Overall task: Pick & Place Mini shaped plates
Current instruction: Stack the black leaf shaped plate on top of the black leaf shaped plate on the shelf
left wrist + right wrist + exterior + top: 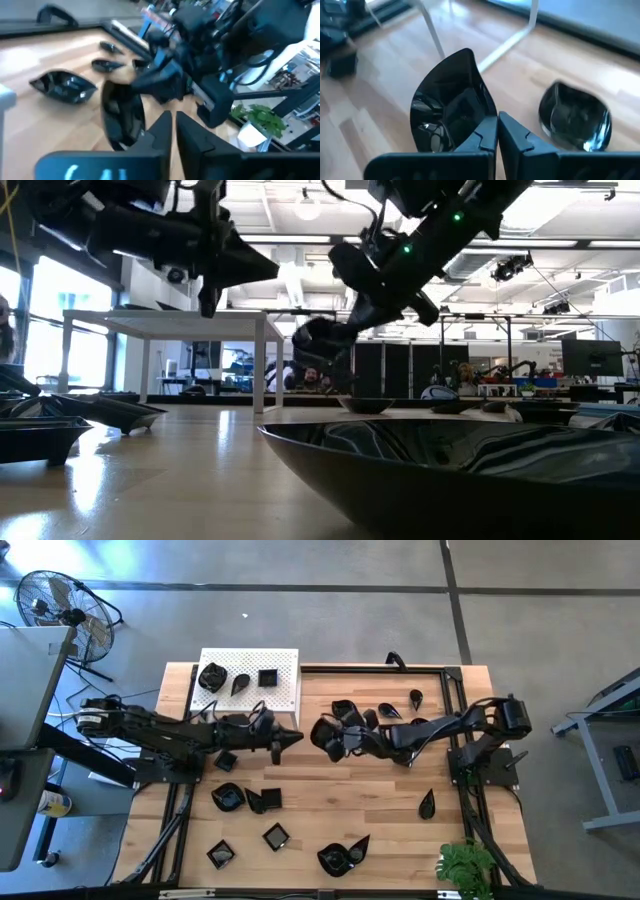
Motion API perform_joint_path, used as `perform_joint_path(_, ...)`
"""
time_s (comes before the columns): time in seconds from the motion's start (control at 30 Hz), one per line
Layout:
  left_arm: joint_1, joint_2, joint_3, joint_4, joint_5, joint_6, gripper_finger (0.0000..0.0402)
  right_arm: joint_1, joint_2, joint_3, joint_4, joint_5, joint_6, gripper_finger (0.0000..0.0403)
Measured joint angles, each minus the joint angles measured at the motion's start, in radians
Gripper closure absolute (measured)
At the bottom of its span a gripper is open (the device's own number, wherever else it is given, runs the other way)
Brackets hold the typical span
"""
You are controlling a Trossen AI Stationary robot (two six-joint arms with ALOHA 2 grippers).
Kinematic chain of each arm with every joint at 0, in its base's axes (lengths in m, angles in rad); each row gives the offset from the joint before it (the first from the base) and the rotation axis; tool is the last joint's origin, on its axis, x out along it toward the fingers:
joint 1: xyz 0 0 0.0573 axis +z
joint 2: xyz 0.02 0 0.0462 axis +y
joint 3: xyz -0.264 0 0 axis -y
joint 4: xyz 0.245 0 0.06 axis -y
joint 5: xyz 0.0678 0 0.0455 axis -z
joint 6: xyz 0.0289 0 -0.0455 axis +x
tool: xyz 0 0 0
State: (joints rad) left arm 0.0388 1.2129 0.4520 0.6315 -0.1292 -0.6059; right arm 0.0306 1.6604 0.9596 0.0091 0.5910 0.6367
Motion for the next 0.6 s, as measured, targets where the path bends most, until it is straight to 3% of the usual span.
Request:
perform_joint_path(0.33, 0.0, -0.027, 0.146, -0.286, -0.077, -0.056, 0.0242, 0.029, -0.008, 0.0, 0.115, 0.153, -0.08, 0.0402)
perform_joint_path(0.6, 0.0, -0.06, 0.197, -0.422, -0.198, -0.039, 0.0232, 0.072, -0.069, 0.0, 0.182, 0.26, -0.165, 0.0402)
